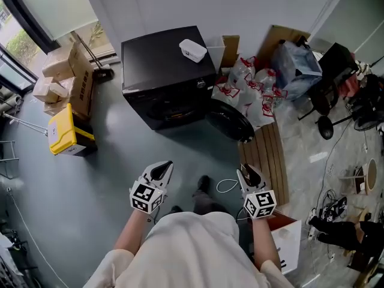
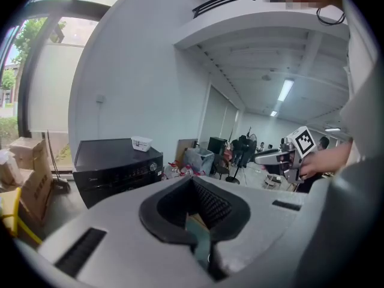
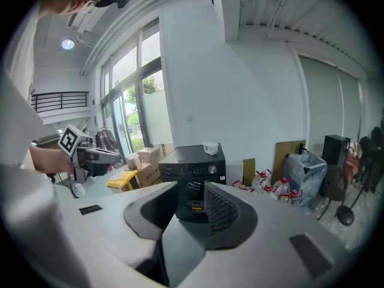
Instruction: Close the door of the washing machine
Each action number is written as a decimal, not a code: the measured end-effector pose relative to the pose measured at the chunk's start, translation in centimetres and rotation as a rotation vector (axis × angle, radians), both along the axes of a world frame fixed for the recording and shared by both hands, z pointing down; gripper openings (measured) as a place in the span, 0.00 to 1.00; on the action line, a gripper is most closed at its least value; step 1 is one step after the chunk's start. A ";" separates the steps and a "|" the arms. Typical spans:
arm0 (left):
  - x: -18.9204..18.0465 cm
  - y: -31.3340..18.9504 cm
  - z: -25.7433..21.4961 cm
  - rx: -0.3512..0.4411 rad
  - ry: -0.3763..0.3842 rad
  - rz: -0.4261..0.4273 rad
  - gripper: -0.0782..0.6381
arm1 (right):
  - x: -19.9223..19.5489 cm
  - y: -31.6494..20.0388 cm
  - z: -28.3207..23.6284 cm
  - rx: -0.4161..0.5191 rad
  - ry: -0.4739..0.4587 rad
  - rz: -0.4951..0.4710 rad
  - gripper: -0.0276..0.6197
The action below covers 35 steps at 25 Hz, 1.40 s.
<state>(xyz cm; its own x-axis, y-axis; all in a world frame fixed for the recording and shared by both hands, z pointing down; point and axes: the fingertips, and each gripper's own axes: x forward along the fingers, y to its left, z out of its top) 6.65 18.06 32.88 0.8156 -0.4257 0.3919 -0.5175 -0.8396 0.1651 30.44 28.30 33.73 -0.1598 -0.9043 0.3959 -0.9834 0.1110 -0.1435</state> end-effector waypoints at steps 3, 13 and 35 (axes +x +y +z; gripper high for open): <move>2.6 -1.9 0.8 -0.011 -0.018 -0.008 0.12 | 2.8 -2.3 1.3 -0.021 -0.013 -0.018 0.27; 10.5 -7.1 3.9 -0.063 -0.039 -0.014 0.12 | 10.6 -8.0 6.1 -0.099 -0.043 -0.046 0.27; 19.1 -15.2 20.4 -0.157 -0.128 0.231 0.12 | 16.7 -15.0 24.1 -0.304 -0.037 0.076 0.27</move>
